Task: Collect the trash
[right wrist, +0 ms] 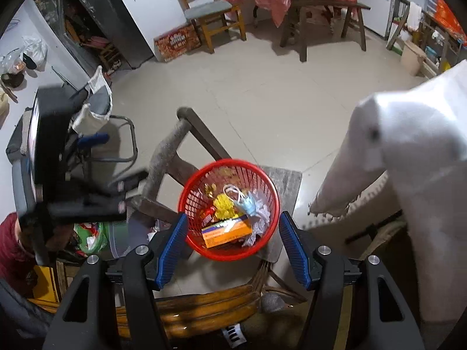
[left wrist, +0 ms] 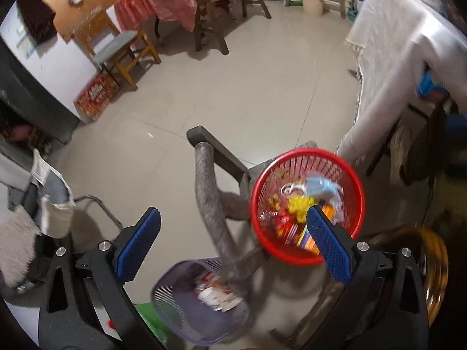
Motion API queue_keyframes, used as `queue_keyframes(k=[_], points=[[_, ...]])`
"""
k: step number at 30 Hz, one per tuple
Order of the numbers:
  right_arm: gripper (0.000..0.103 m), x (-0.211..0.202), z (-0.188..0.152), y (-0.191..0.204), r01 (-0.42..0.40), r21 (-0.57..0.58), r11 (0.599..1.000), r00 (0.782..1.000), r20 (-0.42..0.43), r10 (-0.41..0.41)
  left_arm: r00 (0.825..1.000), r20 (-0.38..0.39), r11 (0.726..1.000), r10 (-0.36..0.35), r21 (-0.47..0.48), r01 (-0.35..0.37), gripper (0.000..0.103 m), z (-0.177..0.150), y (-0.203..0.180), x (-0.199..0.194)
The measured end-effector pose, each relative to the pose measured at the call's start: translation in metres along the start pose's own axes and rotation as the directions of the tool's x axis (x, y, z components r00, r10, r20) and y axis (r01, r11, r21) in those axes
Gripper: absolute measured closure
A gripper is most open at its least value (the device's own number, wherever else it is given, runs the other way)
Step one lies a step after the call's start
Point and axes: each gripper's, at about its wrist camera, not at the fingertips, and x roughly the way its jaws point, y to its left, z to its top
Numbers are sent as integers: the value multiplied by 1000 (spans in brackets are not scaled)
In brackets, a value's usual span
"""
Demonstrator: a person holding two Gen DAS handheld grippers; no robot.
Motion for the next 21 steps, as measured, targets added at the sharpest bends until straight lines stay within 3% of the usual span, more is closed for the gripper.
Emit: queue_keyframes(k=[5, 13, 18, 21], points=[[35, -47, 8, 21, 22, -49, 999, 994, 107, -16, 999, 41, 999, 34, 20, -34, 7, -18, -3, -38], [33, -105, -3, 41, 65, -75, 995, 969, 241, -46, 990, 139, 1000, 19, -3, -19, 7, -28, -9, -75], [31, -117, -19, 33, 71, -25, 997, 955, 289, -61, 985, 174, 999, -16, -28, 21, 7, -21, -9, -77], [29, -101, -27, 22, 65, 16, 998, 959, 274, -67, 986, 163, 998, -33, -40, 40, 7, -19, -11, -71]])
